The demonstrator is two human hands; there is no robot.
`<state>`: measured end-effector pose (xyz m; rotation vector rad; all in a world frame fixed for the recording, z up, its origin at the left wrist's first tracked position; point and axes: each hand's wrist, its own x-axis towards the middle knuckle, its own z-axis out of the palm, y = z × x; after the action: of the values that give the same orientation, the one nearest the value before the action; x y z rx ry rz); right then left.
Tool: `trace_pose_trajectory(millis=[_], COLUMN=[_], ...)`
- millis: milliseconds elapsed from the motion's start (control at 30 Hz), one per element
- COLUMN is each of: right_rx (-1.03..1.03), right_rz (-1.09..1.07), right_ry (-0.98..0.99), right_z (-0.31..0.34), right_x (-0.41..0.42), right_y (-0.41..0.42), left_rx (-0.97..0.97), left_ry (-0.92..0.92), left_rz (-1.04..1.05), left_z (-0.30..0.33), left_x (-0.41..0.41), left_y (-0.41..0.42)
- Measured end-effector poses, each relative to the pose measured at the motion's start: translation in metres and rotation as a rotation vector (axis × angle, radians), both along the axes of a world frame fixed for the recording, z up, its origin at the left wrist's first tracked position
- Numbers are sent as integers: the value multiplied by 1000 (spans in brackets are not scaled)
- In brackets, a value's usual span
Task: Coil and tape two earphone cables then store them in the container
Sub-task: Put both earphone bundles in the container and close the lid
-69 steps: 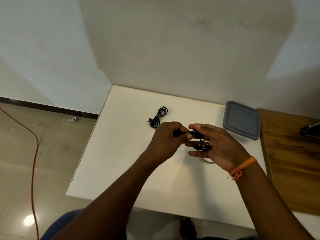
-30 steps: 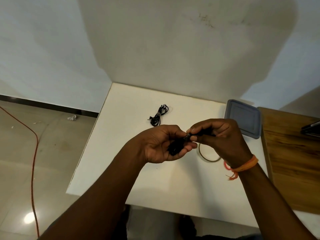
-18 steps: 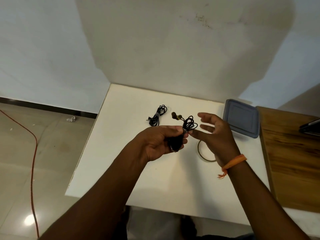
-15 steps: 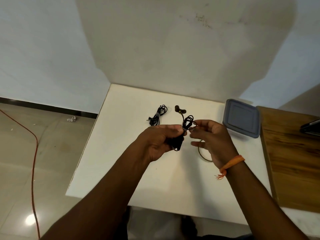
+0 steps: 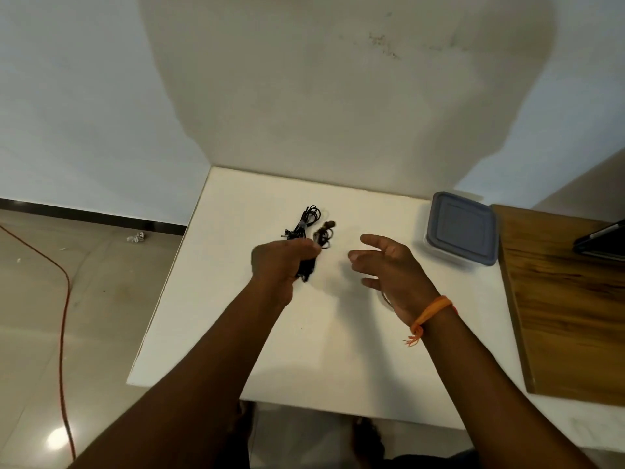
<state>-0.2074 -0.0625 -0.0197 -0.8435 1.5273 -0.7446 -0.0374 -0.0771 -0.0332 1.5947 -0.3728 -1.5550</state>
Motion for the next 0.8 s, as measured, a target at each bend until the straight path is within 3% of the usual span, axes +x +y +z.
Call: trace_pose_trajectory(millis=[100, 167, 400, 500, 600, 667, 800], right_rx=[-135, -167, -259, -158, 101, 178, 174], right_rz=[4, 38, 45, -159, -564, -726, -825], right_ry=[392, 546, 683, 506, -23, -243, -403], right_z=[-9, -14, -21, -17, -10, -11, -23], right_x=[-15, -25, -46, -60, -75, -87, -109], right_y=[-3, -3, -6, -9, -7, -8, -14], left_rx=[-200, -269, -285, -250, -261, -300, -418], left_ry=[-449, -702, -927, -935, -987, -990, -1048], left_rz=[-17, -90, -123, -117, -102, -95, -156], left_z=[-9, -16, -36, -32, -27, -23, -18], left_x=[13, 14, 15, 18, 16, 10, -9], left_y=[-6, -11, -12, -12, -9, -8, -5])
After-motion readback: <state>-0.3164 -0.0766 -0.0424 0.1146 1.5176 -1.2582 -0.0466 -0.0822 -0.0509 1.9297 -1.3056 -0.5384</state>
